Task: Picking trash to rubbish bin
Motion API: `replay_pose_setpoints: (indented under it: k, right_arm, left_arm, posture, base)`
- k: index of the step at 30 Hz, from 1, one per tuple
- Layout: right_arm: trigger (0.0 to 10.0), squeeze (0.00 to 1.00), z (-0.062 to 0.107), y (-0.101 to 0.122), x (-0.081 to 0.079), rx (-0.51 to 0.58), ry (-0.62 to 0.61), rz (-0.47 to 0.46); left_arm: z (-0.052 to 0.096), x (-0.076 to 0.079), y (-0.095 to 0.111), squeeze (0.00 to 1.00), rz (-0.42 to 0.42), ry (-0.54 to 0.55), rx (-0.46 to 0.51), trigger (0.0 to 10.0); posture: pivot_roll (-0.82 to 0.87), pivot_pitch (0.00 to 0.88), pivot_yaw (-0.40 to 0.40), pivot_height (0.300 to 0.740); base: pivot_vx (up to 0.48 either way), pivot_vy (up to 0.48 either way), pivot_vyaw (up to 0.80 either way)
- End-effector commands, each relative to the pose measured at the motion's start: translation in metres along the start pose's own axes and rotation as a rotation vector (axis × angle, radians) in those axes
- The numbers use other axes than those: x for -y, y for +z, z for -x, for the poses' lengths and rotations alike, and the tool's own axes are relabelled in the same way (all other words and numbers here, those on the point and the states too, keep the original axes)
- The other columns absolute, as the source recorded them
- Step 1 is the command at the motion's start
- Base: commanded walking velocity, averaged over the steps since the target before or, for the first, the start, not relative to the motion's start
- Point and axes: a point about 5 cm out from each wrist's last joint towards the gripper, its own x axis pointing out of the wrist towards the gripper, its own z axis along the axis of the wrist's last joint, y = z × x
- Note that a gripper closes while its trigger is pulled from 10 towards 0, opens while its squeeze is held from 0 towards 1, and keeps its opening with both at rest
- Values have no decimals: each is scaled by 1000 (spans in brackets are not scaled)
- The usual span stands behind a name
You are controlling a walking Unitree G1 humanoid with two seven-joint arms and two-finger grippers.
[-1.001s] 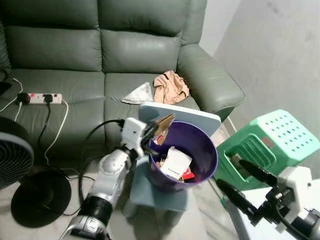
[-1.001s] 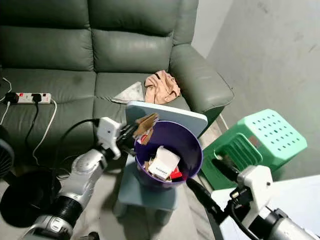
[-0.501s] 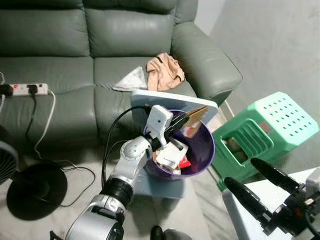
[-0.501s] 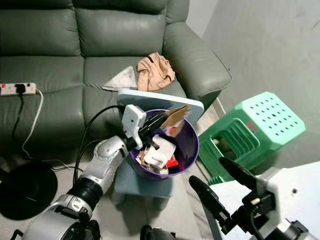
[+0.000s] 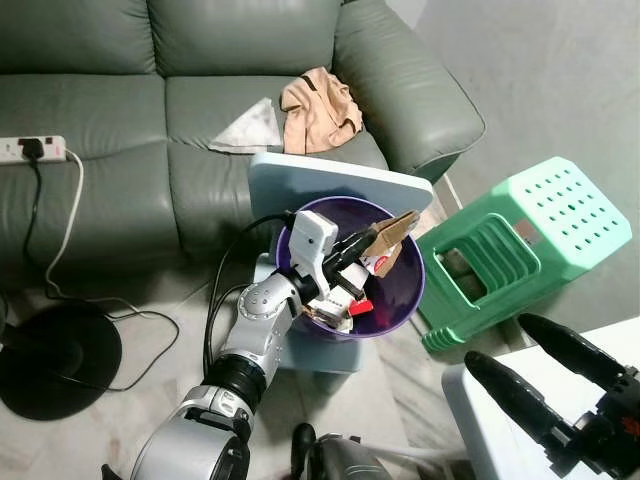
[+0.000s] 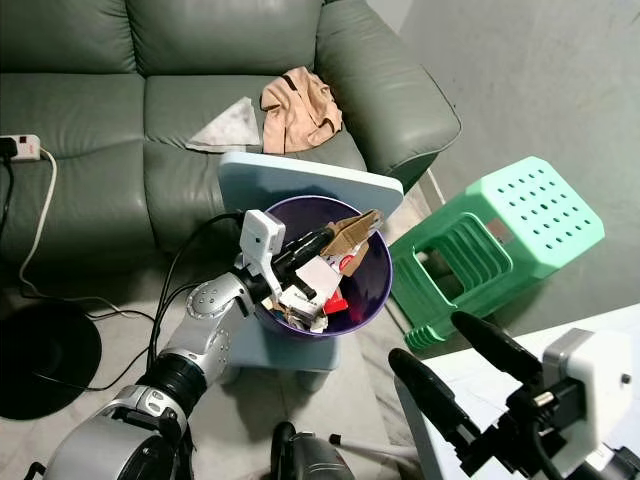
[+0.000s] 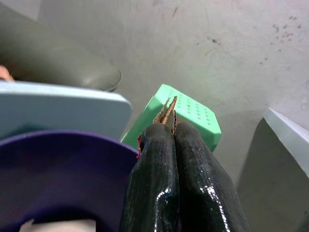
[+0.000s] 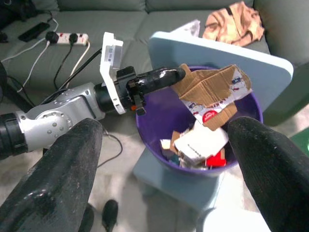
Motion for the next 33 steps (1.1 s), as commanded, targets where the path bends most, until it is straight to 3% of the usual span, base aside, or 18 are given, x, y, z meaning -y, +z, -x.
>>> replay_pose_setpoints:
  k: [1, 7, 22, 23, 33]
  right_arm:
    - [10000, 0, 4, 5, -2, -12, -12, 4]
    - [10000, 0, 6, 9, -2, -28, -11, 8]
    - [10000, 0, 12, 12, -3, -67, -5, -12]
    - [10000, 0, 12, 12, -3, -69, -5, -11]
    - [10000, 0, 13, 14, -2, -78, -6, -9]
  left_arm:
    - [2, 6, -9, 0, 39, -22, -15, 10000]
    - [6, -5, -8, 0, 38, 11, -27, 10000]
    - [7, -11, -4, 0, 64, 18, -12, 10000]
    - [7, -13, -4, 1000, 75, 22, -7, 10000]
    - [5, -14, -2, 1000, 84, 30, 2, 10000]
  posture:
    - [-467, 355, -259, 740]
    - [-478, 360, -273, 740]
    - [-490, 359, -285, 740]
    - [-490, 359, -285, 740]
    - [-496, 355, -293, 740]
  base:
    - [0, 0, 0]
    - [0, 0, 0]
    - [0, 0, 0]
    - [0, 0, 0]
    - [0, 0, 0]
